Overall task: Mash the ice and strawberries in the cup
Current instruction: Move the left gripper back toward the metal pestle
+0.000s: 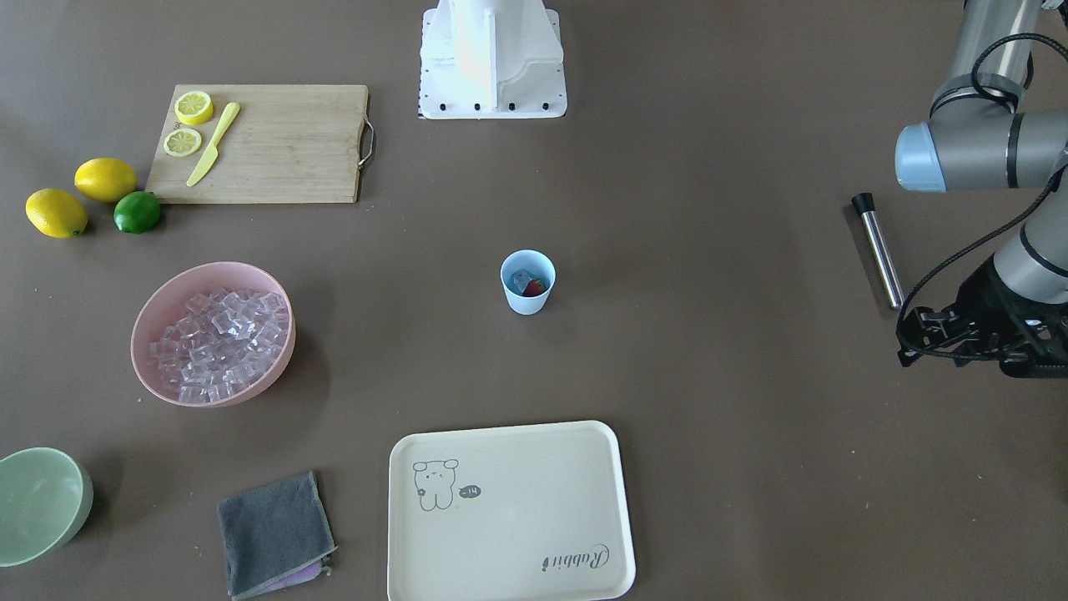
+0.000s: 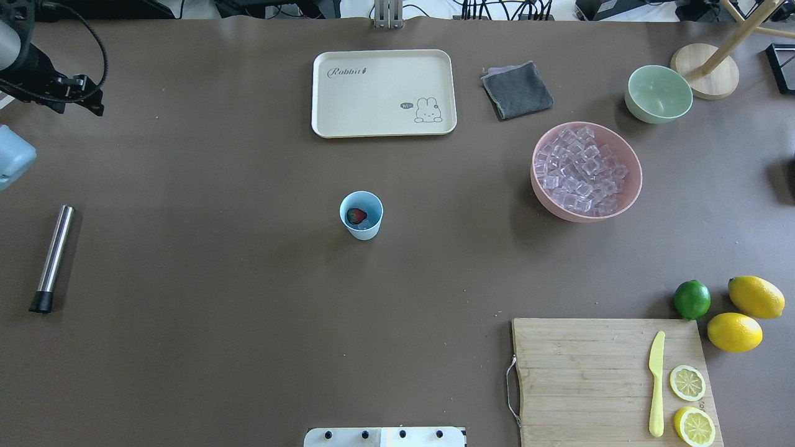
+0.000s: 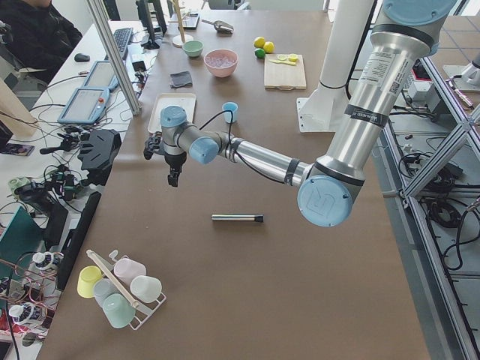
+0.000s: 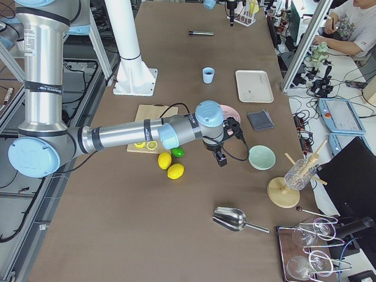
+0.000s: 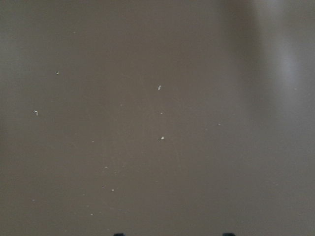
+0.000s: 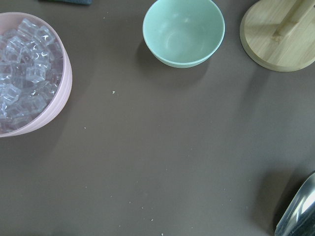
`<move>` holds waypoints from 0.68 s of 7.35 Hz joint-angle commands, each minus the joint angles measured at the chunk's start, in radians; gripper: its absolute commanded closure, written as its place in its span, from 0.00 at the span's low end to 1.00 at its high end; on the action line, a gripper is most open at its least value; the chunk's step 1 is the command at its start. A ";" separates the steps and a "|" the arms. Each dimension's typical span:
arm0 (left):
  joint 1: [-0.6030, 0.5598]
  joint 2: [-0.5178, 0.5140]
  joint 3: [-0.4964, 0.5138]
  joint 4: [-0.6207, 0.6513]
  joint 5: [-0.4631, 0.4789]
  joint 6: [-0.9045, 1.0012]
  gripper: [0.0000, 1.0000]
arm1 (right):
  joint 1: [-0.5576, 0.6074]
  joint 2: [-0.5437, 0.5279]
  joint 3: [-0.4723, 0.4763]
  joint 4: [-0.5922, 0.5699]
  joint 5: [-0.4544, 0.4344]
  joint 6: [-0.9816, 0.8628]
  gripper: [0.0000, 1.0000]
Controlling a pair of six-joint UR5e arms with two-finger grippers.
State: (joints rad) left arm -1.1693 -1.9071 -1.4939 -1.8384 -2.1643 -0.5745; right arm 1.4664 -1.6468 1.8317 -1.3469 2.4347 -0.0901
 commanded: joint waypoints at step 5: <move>0.016 0.017 0.187 -0.185 0.001 0.019 0.24 | 0.000 -0.005 0.005 -0.002 -0.034 0.006 0.01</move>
State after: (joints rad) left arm -1.1670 -1.8956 -1.3213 -2.0103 -2.1646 -0.5540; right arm 1.4665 -1.6429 1.8382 -1.3476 2.4029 -0.0850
